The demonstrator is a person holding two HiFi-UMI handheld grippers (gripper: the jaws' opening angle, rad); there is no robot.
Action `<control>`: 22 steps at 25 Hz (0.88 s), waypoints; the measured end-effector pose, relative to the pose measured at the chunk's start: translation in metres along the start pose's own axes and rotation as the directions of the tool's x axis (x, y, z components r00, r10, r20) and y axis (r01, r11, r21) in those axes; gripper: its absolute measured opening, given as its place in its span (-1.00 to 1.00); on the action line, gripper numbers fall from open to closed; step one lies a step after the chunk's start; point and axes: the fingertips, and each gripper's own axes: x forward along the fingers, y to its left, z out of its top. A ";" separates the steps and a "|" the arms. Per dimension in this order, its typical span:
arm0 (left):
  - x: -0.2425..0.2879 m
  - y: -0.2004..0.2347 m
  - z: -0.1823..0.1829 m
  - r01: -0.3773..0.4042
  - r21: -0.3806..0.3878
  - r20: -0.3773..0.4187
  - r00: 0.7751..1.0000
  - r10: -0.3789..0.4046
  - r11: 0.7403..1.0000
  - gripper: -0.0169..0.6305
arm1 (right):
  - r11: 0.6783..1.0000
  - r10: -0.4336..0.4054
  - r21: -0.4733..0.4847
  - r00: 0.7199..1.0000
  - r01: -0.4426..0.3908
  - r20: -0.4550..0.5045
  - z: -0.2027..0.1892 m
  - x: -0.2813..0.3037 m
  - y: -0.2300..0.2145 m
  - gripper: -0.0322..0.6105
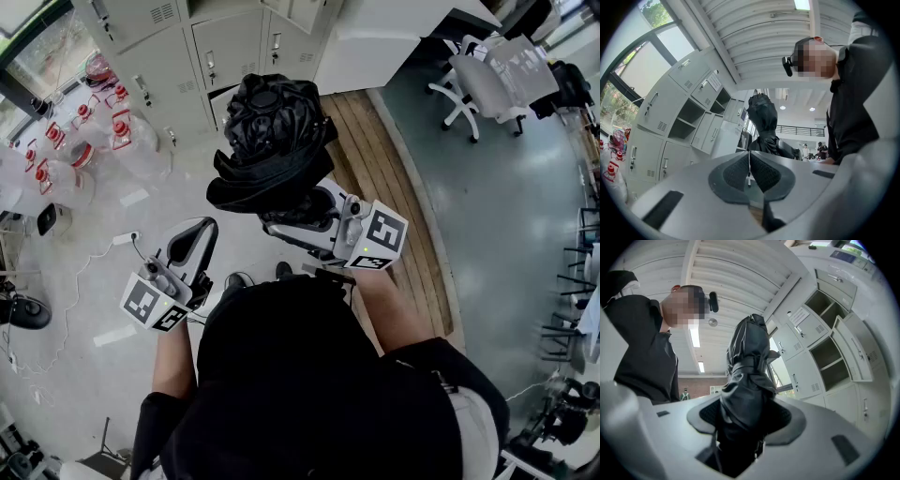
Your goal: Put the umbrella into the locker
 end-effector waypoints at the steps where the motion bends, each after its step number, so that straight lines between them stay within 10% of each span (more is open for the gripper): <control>1: 0.003 -0.002 -0.002 0.004 -0.003 -0.002 1.000 -0.004 1.000 -0.89 | 1.000 -0.001 0.001 1.000 0.001 -0.002 -0.001 -0.004 0.000 -0.13; 12: 0.038 -0.026 -0.023 -0.011 -0.001 -0.048 0.999 0.011 1.000 -0.89 | 1.000 -0.006 0.030 1.000 0.007 -0.028 -0.008 -0.040 -0.012 -0.12; 22: 0.037 -0.021 -0.042 -0.181 0.002 -0.087 0.980 0.181 0.983 -0.89 | 0.994 0.021 0.112 0.998 -0.014 -0.054 -0.020 -0.085 -0.035 -0.11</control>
